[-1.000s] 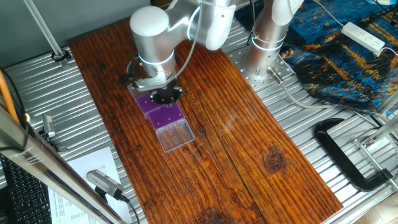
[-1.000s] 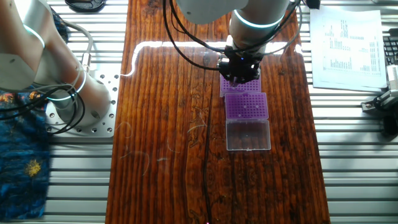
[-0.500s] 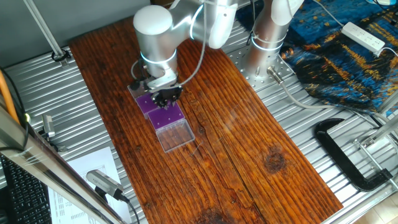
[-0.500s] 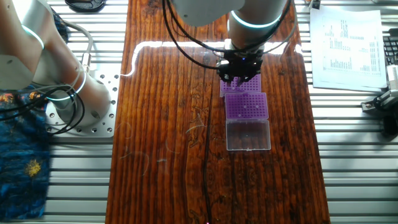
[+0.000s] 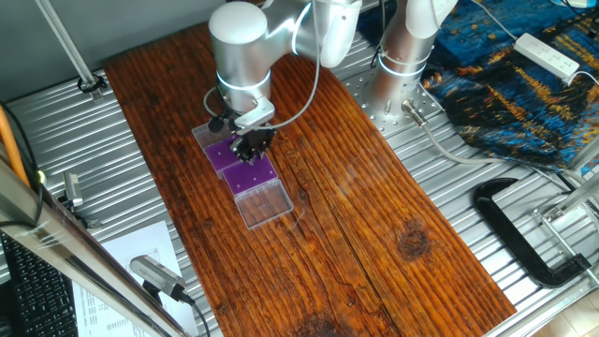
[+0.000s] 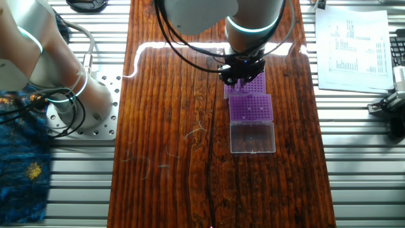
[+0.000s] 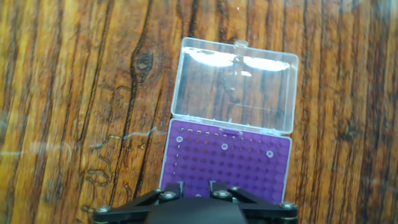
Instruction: Transfer all small pipette tips from one holder to another
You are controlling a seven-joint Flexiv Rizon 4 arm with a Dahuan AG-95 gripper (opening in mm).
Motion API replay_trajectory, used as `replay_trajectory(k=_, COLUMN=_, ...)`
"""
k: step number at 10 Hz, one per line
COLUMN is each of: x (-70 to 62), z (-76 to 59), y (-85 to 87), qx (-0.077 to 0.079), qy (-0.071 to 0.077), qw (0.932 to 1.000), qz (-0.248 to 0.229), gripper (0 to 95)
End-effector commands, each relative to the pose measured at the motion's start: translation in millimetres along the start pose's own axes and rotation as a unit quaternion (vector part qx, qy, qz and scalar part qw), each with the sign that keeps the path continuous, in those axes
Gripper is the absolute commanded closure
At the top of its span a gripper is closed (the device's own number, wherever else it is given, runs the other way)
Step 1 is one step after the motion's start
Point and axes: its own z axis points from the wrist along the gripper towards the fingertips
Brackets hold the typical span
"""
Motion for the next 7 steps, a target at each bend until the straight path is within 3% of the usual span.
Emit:
replay_trajectory(k=1, x=-0.3, z=0.7, y=-0.4, qx=-0.002, qy=0.003, qw=1.0000, qz=0.000, gripper=76.0)
replay_trajectory(k=7, x=4.3, z=0.3, y=0.7, qx=-0.006, qy=0.005, qw=0.9999, qz=-0.011, gripper=76.0)
